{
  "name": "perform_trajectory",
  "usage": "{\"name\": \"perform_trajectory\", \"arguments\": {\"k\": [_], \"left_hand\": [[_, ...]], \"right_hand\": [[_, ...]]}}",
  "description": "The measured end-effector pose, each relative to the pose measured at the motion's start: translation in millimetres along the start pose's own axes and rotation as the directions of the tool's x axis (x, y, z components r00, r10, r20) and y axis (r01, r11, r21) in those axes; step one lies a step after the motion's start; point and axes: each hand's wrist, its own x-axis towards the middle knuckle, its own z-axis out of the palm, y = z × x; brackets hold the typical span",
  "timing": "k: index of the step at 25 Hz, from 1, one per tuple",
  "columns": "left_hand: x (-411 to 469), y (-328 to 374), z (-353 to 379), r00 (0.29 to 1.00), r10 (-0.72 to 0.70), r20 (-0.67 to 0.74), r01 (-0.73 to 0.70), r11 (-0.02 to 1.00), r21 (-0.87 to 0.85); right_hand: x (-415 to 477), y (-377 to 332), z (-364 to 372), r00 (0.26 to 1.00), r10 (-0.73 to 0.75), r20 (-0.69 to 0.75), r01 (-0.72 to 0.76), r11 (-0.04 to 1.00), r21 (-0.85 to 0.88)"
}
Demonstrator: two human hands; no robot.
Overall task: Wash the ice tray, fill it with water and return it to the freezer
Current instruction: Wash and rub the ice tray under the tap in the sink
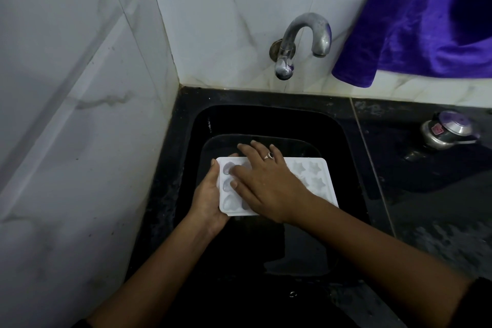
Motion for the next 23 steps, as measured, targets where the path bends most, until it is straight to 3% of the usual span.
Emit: {"name": "perform_trajectory", "arguments": {"k": [23], "left_hand": [[-4,2,4,1.000,-0.015,0.016,0.015,1.000,-0.013]], "right_hand": [[-1,-1,-3,0.999,0.020,-0.026,-0.020,1.000,-0.008]]}}
